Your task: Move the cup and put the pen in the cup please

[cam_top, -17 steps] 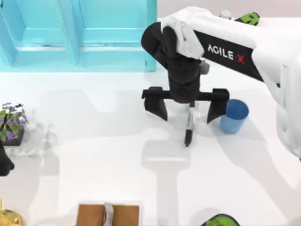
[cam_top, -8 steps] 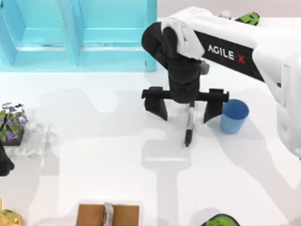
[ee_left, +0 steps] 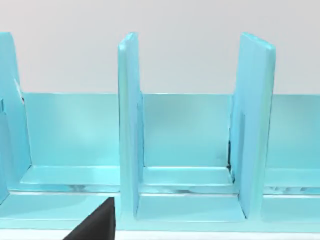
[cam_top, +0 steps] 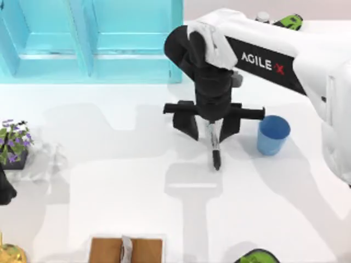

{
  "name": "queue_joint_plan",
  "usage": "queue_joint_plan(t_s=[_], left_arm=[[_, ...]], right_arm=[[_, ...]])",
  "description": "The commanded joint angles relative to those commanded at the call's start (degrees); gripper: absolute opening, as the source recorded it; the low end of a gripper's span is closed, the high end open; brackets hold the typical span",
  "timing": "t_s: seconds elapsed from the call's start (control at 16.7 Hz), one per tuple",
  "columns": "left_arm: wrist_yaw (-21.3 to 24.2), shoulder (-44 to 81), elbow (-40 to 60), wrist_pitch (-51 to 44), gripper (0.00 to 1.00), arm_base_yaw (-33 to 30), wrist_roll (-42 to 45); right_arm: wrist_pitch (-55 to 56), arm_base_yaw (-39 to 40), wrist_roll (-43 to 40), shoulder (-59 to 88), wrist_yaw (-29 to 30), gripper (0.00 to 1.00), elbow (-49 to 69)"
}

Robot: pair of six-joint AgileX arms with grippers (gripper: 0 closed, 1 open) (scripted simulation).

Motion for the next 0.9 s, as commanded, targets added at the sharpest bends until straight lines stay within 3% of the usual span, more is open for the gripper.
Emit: queue_joint_plan(t_s=[0.12,0.66,0.9], left_arm=[[0.00,0.00,0.00,0.00,1.00,0.00,0.00],[0.00,0.00,0.00,0.00,1.00,0.00,0.00],[0.00,0.00,0.00,0.00,1.00,0.00,0.00]], right_arm=[[0.00,0.00,0.00,0.00,0.00,0.00,0.00],[0.30,0.74,1.67,-3.06,-2.17,0.00,1.82],[-1.52,2.74,4.04,-9.65,-2.19,0.00,-3.66]])
